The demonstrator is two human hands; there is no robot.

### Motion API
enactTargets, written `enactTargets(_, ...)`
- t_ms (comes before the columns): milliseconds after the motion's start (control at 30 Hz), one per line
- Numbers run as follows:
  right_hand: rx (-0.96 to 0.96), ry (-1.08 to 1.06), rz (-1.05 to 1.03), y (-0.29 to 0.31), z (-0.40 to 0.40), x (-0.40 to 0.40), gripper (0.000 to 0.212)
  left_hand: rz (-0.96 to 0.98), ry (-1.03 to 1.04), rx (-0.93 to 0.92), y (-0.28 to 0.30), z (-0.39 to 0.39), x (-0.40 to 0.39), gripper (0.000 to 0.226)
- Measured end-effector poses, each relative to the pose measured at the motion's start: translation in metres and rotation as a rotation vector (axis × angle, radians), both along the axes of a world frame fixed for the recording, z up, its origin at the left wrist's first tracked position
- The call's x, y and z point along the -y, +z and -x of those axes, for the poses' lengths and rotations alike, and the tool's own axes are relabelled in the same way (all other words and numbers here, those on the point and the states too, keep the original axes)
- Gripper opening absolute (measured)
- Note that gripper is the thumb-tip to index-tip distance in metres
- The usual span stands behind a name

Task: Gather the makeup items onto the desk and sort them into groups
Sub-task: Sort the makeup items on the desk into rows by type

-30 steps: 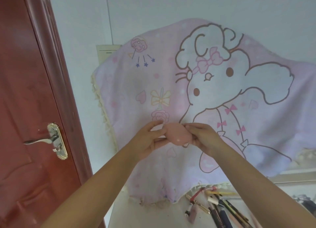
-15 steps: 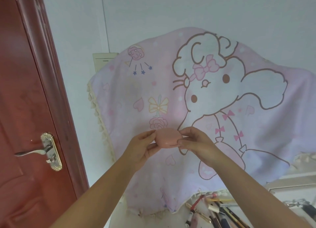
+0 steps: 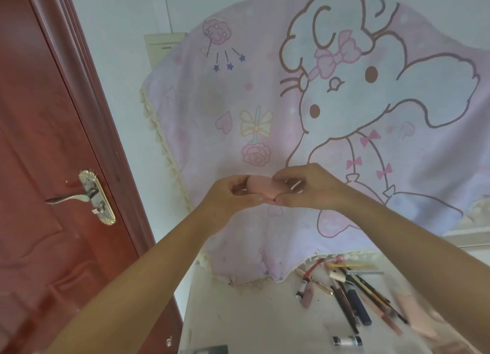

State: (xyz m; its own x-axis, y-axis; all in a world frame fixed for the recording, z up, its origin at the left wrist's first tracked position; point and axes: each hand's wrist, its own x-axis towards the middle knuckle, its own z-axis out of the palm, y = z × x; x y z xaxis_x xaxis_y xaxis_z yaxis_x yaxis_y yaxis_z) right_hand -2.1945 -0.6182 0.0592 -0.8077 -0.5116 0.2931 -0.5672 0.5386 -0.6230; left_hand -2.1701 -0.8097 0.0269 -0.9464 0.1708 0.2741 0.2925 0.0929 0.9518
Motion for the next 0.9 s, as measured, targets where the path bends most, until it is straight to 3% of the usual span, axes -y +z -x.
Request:
enactTargets(133, -0.015, 0.008, 0.029, -0.016, -0.007, 0.006, 0.039, -0.040, -0.001, 0.031, -0.017, -0.010, 0.004, 0.033)
enactTargets(267, 0.040, 0.023, 0.143, -0.032, -0.008, 0.010, 0.020, -0.038, -0.033, 0.045, -0.033, -0.021, 0.007, 0.040)
enactTargets(367, 0.193, 0.031, 0.155, -0.044, -0.003, 0.013, 0.019, -0.051, -0.045, 0.100, -0.051, -0.030, 0.008, 0.036)
enactTargets(500, 0.439, -0.044, 0.185, -0.080, 0.004, 0.019, 0.025, 0.007, -0.028, 0.254, -0.091, -0.042, 0.017, 0.049)
enactTargets(600, 0.560, -0.075, 0.106, -0.126, 0.004, 0.026, 0.041, 0.097, 0.042, 0.387, -0.135, -0.057, 0.023, 0.051)
enactTargets(900, 0.729, -0.093, -0.245, -0.283, -0.040, 0.041, 0.043, 0.438, 0.167, 0.714, -0.265, -0.131, 0.001, 0.052)
